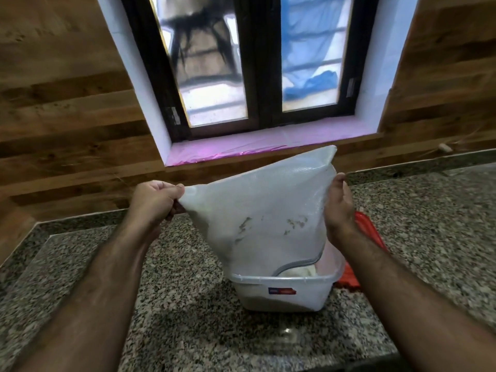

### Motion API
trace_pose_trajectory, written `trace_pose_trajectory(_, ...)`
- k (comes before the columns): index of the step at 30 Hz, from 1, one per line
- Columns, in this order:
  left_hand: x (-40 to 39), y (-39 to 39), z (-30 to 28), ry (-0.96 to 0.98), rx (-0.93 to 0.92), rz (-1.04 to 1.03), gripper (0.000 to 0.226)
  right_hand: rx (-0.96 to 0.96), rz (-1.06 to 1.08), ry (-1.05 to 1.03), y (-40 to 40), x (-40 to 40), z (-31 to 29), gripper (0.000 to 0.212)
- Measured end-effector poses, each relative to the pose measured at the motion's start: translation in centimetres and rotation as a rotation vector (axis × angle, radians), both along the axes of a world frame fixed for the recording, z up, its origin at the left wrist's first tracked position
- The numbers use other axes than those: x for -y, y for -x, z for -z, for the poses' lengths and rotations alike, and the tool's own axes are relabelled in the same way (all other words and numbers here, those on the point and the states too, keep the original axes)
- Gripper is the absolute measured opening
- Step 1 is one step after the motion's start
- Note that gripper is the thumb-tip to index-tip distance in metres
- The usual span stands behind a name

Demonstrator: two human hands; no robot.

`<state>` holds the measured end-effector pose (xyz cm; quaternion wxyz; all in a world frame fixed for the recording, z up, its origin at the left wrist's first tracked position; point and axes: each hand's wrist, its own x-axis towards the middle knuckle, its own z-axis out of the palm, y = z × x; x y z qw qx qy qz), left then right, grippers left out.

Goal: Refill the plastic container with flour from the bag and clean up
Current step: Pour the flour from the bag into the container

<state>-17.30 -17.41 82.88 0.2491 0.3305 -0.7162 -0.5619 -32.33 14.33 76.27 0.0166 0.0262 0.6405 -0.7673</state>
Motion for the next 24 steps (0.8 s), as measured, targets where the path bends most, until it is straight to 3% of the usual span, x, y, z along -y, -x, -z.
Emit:
trace_pose_trajectory(5,-2.4,0.7,-1.7,0.083,-0.007,0.009,0.014,0.03,0.003,-0.017,-1.3,-0.9,1.8,0.073)
trace_pose_trajectory(8,-3.5,0.9,-2.5,0.148,-0.028,-0.001,0.017,0.014,0.004,-0.032,-1.7,-1.1,2.3,0.087)
trace_pose_trajectory(13,-4.4,1.9,-3.6,0.197,-0.152,0.02,0.02,0.031,0.046,-0.055,-1.4,-1.4,1.5,0.062)
trace_pose_trajectory(16,-4.4,2.3,-3.6,0.182,-0.167,0.072,0.023,0.1,0.043,-0.088,-0.9,-1.8,1.8,0.094)
trace_pose_trajectory(18,-4.2,2.1,-3.4,0.138,-0.213,0.119,0.025,0.13,0.052,-0.097,-0.5,-2.1,1.8,0.098)
trace_pose_trajectory(24,-4.9,1.3,-0.8,0.017,-0.396,0.213,0.011,0.176,-0.051,0.232,0.7,-1.7,1.5,0.081)
